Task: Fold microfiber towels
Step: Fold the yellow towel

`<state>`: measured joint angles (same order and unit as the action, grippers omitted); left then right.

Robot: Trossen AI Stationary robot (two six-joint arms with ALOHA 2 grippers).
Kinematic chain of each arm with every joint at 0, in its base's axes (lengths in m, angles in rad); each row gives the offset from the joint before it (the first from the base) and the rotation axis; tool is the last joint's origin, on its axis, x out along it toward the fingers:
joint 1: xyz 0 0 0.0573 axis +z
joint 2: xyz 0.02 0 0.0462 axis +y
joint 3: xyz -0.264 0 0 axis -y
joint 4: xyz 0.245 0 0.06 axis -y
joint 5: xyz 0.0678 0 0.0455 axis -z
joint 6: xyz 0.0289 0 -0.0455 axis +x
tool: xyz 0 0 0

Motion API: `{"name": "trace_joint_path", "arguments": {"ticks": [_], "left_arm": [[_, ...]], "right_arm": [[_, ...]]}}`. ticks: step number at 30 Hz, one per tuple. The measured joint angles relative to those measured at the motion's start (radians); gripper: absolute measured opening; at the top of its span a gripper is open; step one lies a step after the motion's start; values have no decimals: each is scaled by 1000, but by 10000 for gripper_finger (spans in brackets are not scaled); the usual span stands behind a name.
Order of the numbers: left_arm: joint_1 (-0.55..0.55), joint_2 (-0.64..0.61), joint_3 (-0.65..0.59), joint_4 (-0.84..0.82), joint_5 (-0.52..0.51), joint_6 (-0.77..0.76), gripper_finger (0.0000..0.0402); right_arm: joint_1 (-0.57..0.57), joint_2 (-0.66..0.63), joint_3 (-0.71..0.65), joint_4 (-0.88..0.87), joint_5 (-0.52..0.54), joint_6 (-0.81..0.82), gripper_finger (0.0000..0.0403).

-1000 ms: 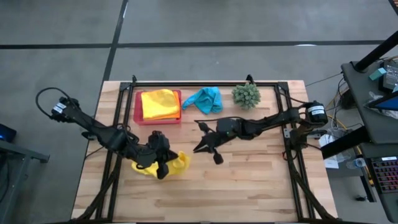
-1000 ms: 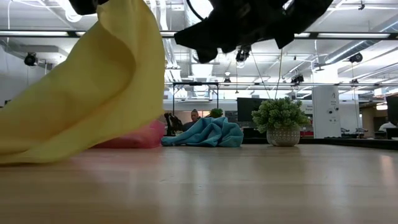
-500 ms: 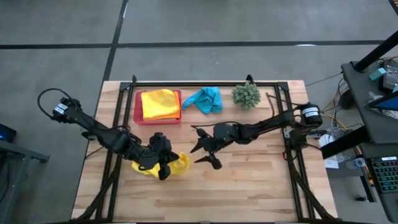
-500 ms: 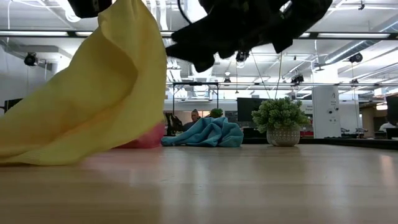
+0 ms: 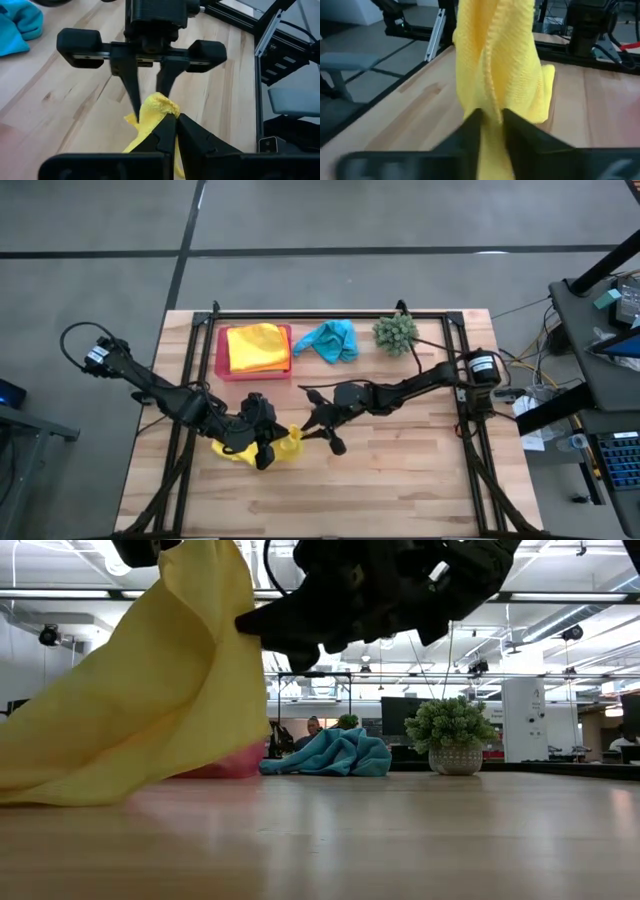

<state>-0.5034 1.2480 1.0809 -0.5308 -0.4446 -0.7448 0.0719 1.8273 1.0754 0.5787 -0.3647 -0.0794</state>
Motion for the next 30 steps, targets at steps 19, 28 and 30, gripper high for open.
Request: {"name": "trace_joint_path", "arguments": {"ticks": [19, 28, 30], "left_arm": [[0, 0, -2, 4, 1, -3, 0], [5, 19, -2, 72, 1, -25, 0], [6, 28, -2, 91, 2, -33, 0]], "right_arm": [[0, -234, -1, -405, 182, -267, 8], [0, -391, 66, -688, 244, -366, 8], [0, -423, 108, -784, 245, -367, 8]]}}
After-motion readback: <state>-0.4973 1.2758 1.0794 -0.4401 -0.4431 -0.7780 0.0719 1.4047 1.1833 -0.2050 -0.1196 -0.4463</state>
